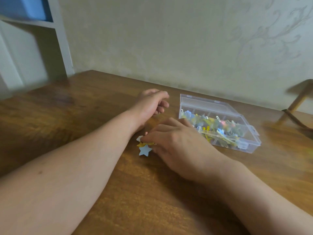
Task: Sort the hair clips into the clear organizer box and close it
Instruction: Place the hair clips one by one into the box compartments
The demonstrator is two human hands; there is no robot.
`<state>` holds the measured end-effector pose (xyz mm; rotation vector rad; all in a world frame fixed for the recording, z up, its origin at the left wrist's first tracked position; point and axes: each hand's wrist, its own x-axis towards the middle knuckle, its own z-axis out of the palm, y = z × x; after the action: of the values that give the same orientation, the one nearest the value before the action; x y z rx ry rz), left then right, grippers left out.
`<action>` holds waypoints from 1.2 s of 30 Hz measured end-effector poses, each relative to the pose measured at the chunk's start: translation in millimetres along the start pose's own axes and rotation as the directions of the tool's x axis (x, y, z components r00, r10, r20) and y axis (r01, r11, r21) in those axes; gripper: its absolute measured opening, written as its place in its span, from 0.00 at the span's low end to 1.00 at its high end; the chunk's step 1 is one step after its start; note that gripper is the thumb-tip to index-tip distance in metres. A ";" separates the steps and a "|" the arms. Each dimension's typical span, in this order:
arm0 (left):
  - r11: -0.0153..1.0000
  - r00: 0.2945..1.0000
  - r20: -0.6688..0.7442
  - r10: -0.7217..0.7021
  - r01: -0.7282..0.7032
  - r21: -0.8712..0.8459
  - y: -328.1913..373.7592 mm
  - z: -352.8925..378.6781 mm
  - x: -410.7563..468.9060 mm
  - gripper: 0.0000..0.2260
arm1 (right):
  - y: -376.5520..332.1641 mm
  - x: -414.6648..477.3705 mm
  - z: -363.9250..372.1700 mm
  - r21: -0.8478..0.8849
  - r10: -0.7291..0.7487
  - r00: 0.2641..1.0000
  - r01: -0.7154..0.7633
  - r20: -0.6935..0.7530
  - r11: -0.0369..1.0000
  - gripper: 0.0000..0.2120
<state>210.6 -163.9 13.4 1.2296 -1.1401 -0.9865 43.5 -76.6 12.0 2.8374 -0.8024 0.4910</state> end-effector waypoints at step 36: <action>0.997 0.998 0.039 0.047 -0.050 0.057 -7.6 -3.1 2.6 0.11 | 126.9 -81.0 -95.5 0.069 0.720 0.656 -0.749 0.227 0.660 0.04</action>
<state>214.4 -166.6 6.1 1.2284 -1.2301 -0.9493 -114.7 -122.7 80.0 2.5788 -2.0761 0.3849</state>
